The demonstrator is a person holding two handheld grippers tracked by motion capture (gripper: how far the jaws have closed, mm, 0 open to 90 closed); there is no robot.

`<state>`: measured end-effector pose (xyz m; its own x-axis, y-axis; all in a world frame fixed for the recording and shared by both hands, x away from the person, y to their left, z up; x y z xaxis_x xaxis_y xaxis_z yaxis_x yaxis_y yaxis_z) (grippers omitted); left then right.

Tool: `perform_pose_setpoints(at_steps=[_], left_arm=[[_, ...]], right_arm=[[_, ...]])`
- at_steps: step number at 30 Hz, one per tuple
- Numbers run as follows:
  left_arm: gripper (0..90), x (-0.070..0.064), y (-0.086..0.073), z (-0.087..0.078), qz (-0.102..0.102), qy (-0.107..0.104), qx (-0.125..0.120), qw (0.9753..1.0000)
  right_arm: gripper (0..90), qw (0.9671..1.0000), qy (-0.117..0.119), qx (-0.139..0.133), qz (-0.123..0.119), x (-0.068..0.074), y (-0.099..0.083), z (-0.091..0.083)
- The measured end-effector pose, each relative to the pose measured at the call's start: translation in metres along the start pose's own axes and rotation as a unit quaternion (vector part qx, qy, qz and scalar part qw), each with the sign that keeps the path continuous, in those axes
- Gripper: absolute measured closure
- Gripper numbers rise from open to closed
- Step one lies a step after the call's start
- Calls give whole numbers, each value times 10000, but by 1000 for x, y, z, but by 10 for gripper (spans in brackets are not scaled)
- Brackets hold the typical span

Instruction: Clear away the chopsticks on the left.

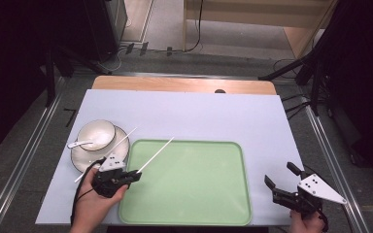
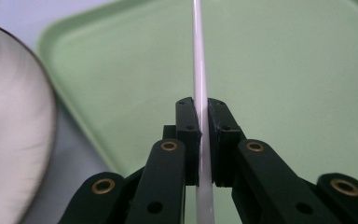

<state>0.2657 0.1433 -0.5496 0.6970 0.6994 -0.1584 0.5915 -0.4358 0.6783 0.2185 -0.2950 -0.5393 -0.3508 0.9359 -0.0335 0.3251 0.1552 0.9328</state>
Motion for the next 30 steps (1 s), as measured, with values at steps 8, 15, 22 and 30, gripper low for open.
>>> perform_pose_setpoints(at_steps=[8, 15, 22, 30], left_arm=[[855, -9, -14, 16, -492, -167, 84, 9986], [853, -13, -21, 20, -571, -112, 156, 9982], [847, -13, -22, 21, -537, 20, 143, 9985], [805, -15, -21, 20, -494, -42, 160, 9986]], right_arm=[[129, 10000, 1, -8, -12, -1, 0, -1], [129, 10000, 5, -19, -12, -1, 1, -1], [129, 10000, 22, -10, -32, 0, 1, 0], [129, 10000, 28, -25, -24, 0, 1, 0]])
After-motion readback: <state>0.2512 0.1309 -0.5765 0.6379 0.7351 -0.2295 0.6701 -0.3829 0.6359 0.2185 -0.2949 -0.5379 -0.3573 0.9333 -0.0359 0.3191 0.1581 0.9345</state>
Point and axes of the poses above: each handheld gripper's, and its own axes: z roughly forward along the jaws, y roughly out of its top, x roughly to its left, the point moved 8 cm from there along z, roughly forward along the jaws, and after that the axes turned 1 degree about -x, right-handed, at the moved point
